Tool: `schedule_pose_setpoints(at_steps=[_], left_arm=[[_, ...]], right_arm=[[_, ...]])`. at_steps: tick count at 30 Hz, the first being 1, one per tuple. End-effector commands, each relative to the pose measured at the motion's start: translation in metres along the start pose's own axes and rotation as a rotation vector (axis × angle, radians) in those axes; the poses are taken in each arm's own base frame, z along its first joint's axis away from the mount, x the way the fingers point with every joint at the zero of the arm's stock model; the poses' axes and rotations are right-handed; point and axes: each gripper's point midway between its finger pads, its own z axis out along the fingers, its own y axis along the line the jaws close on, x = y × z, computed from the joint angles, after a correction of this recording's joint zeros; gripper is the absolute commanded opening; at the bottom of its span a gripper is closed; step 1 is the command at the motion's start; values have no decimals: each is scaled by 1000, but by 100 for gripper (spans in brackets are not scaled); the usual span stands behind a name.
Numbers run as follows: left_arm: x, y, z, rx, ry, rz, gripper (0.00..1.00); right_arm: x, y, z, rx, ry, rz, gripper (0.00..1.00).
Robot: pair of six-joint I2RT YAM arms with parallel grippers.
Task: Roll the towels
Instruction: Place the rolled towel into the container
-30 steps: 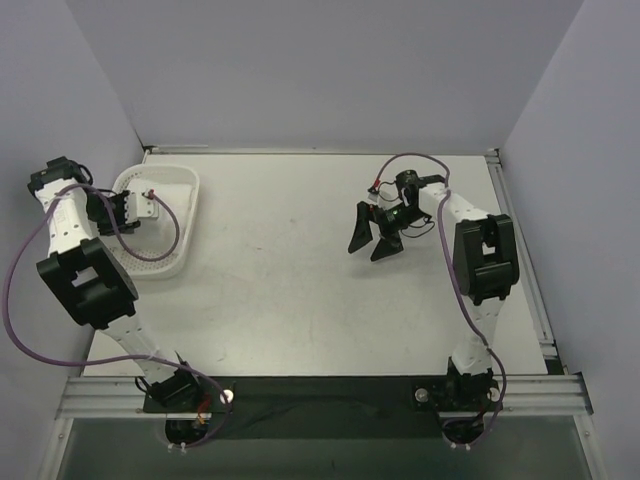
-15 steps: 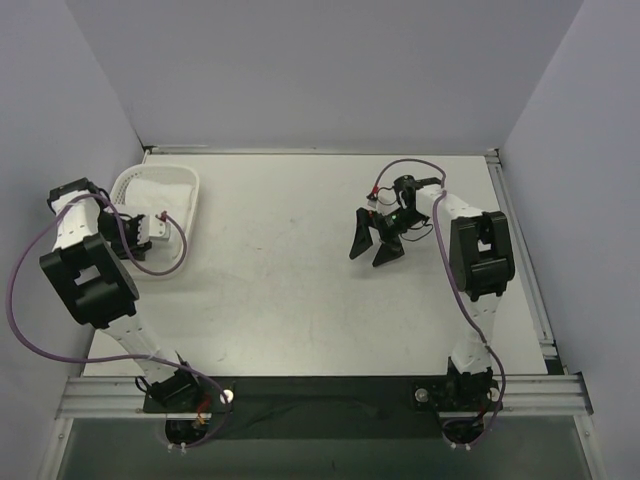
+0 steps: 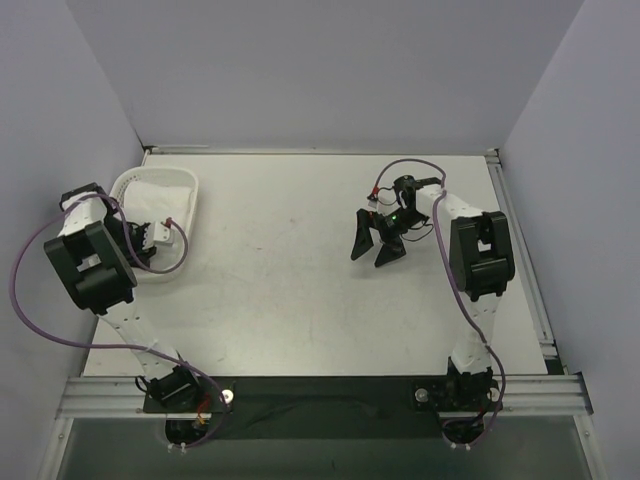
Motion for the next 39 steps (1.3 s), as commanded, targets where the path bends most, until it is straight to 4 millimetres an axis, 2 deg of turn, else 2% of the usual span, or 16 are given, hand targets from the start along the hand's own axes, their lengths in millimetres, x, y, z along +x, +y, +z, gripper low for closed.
schedule_pose_setpoints(at_steps=[1, 4, 6, 8, 9, 14, 18, 23, 24, 28, 31, 34, 35, 37, 38, 39], left_arm=[[-4, 17, 0, 44, 0, 469, 13], [0, 21, 6, 58, 4, 472, 22], [0, 21, 10, 74, 8, 475, 32], [0, 19, 10, 80, 14, 475, 72], [0, 19, 7, 81, 29, 484, 96], [-5, 11, -4, 65, 49, 505, 97], [-18, 12, -28, 19, 52, 508, 96], [-31, 19, -57, -49, 60, 490, 86], [-33, 16, -60, -44, 59, 485, 81], [-38, 9, -71, -44, 77, 488, 74], [-49, 12, -88, -109, 85, 487, 72], [-70, 17, -109, -203, 53, 447, 67], [-81, 23, -123, -267, 33, 376, 67], [-104, 28, -134, -312, -3, 306, 70], [-118, 33, -147, -352, -18, 277, 86], [-129, 32, -148, -364, -59, 151, 91]], right_arm=[[10, 1, -3, 21, 38, 8, 100], [10, -1, -4, 31, 39, -12, 100], [12, -2, -5, 36, 43, -14, 100], [11, -2, -6, 36, 40, -16, 100], [11, -1, -6, 37, 38, -17, 100], [10, 0, -7, 33, 38, -19, 100], [10, 3, -9, 22, 34, -26, 100], [5, 8, -11, -1, 20, -29, 100], [5, 8, -11, -7, 22, -27, 100], [4, 12, -12, -21, 17, -31, 100], [4, 14, -15, -34, 15, -29, 100], [1, 18, -20, -52, 3, -39, 100], [0, 17, -23, -55, -6, -41, 100], [-1, 20, -30, -58, -25, -51, 100], [-1, 21, -33, -59, -34, -56, 100], [-2, 22, -41, -59, -55, -64, 100]])
